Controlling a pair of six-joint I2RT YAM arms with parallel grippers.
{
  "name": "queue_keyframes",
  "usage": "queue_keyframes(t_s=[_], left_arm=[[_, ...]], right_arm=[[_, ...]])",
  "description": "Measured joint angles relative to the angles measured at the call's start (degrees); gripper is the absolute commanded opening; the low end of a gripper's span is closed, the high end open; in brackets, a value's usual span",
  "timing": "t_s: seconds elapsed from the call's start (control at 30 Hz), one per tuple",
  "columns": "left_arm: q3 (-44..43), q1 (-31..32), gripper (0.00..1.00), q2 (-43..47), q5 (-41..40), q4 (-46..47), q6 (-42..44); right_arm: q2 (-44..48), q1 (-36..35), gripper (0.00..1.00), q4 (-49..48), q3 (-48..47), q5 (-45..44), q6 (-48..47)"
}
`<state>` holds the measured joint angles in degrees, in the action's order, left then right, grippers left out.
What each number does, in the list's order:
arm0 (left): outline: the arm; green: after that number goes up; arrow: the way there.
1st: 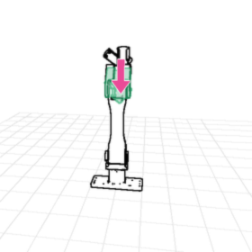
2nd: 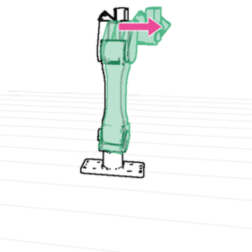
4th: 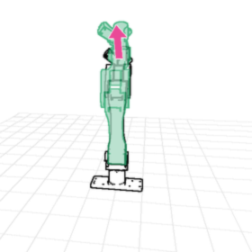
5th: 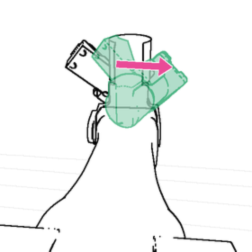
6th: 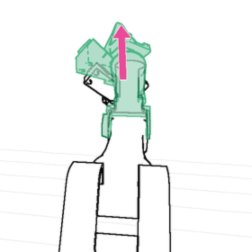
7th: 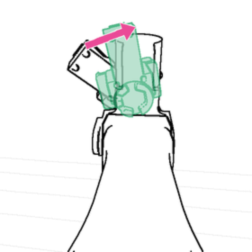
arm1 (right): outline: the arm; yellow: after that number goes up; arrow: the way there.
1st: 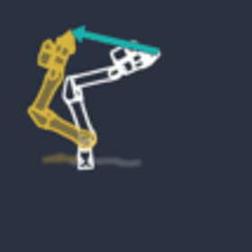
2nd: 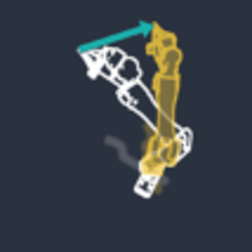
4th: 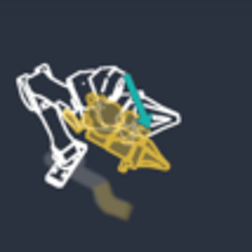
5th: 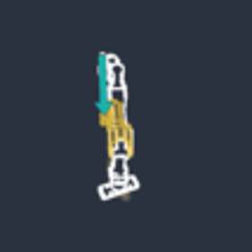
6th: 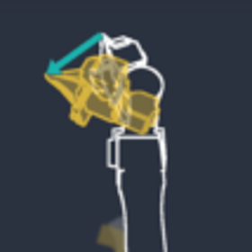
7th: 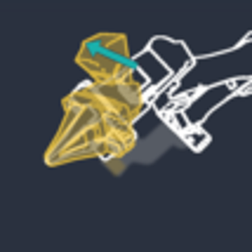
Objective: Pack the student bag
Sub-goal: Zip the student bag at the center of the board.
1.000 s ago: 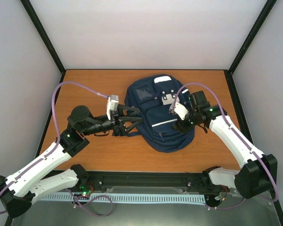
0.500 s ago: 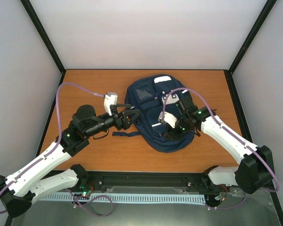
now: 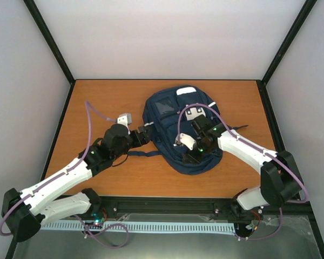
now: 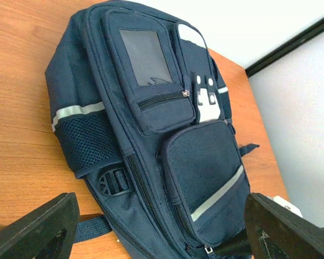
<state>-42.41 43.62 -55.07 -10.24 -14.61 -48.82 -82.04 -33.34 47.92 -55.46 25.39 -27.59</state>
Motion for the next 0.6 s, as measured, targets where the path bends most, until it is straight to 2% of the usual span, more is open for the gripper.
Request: queue_keyframes(t_s=[0.17,0.37,0.5,0.6], left_arm=[[0.1,0.0,0.85,0.0,-2.1,-0.1,-1.4],[0.1,0.0,0.85,-1.6,-2.7,-0.1,-2.1],[0.1,0.0,0.85,-2.7,-2.7,-0.1,-2.1],[0.1,0.0,0.85,-3.1,-2.6,-0.1,-2.4]], right_arm=[[-1.4,-0.2,0.33,-0.3,-0.4,-0.5,1.8],[-3.2,-0.4,0.33,-0.6,-0.9,-2.0,4.2],[-3.2,-0.6,0.24,-0.6,-1.0,-3.6,5.7],[-3.2,-0.5,0.23,-0.9,-1.0,-4.5,6.3]])
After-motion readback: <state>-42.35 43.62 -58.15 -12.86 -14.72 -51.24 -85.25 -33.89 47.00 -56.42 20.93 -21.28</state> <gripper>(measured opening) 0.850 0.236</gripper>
